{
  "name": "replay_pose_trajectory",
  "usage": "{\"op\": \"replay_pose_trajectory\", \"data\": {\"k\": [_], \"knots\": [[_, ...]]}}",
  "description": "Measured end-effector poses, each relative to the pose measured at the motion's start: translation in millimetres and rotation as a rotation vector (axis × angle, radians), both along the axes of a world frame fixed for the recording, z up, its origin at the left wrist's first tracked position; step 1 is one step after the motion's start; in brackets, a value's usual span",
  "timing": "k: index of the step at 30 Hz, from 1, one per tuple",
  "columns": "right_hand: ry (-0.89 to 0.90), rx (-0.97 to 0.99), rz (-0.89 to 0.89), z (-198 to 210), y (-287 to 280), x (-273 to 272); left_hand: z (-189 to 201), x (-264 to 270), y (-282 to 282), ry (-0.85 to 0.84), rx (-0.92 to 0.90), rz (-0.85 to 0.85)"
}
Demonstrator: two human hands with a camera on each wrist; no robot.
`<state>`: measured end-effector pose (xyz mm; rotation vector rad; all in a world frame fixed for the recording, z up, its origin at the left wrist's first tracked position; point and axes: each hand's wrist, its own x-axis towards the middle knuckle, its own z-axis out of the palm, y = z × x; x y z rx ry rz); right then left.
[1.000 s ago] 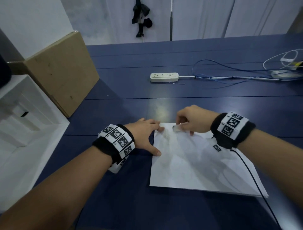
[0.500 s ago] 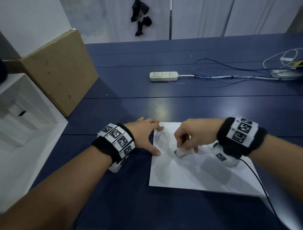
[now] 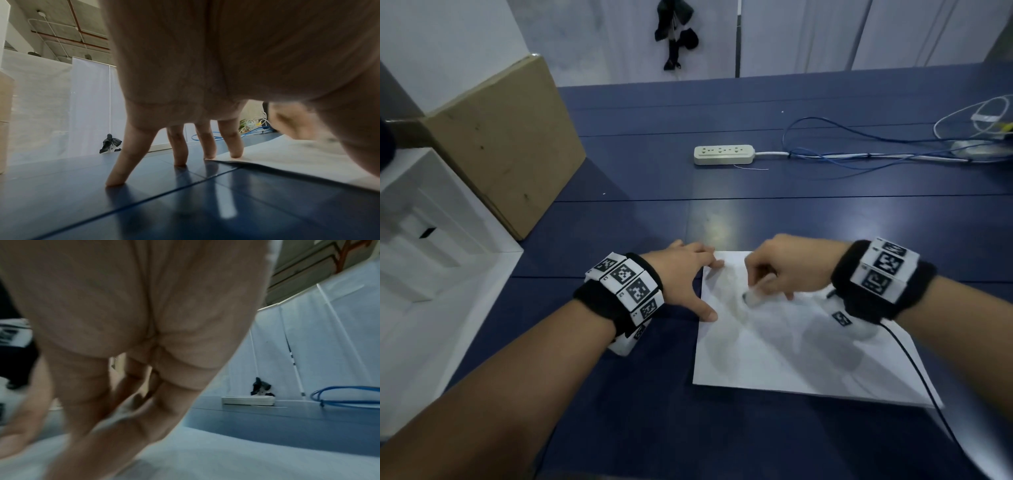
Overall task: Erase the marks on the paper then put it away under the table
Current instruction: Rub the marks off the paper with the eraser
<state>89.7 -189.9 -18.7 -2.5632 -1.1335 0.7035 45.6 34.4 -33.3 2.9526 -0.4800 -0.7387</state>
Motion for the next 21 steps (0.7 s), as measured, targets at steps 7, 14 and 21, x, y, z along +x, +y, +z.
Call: {"op": "replay_pose_trajectory", "data": {"k": [7, 14, 21], "knots": [[-0.069, 0.062, -0.062, -0.9, -5.7, 9.7, 2.6, -1.6, -1.1, 0.001, 0.009, 0.006], [-0.117, 0.052, -0.112, -2.2, -3.7, 21.7, 1.3, 0.2, -1.3, 0.003, 0.018, 0.001], [0.126, -0.029, 0.045, -2.1, -6.3, -5.8, 5.7, -0.2, -5.6, -0.101, 0.134, -0.132]]}}
